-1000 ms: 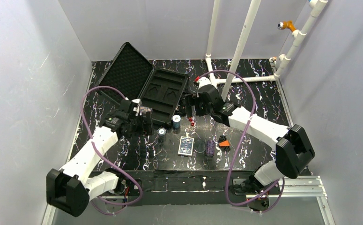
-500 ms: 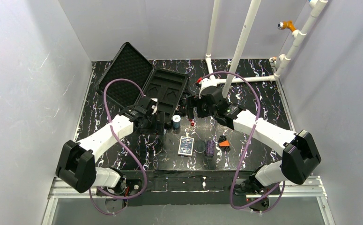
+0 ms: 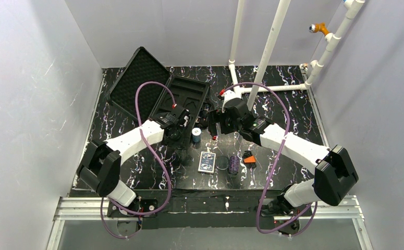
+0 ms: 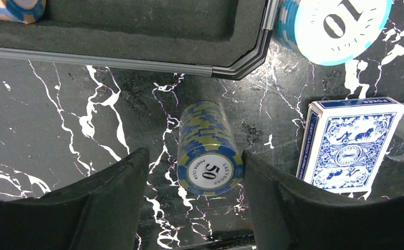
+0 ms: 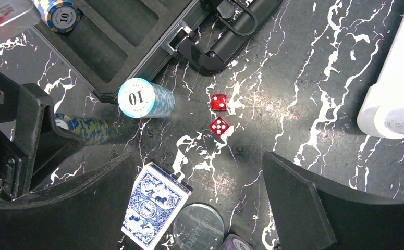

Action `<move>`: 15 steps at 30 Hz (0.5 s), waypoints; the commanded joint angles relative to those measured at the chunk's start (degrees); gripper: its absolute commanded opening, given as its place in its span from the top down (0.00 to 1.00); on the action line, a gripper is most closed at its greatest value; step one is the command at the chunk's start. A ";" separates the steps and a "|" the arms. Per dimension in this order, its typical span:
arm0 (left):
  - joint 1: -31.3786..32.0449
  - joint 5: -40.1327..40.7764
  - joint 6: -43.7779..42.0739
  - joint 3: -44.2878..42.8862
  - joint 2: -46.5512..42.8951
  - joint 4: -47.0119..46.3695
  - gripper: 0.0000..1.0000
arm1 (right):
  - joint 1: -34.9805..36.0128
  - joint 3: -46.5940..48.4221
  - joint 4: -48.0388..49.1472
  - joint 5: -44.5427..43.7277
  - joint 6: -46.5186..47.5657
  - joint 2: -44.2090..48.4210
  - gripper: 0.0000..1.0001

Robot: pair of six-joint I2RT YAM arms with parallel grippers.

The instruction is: Pack up texas hold em set

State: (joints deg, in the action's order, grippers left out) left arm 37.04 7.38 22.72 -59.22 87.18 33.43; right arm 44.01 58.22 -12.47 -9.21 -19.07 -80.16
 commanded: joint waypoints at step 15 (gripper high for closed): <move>2.41 1.76 0.23 -2.73 1.77 2.68 0.88 | 0.11 -1.17 1.61 0.05 1.23 0.80 0.02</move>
State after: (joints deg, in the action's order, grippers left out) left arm 38.87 8.49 22.98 -60.05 89.60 34.26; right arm 44.01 57.52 -12.23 -9.21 -19.05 -80.18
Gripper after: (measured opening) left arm 0.424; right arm 0.984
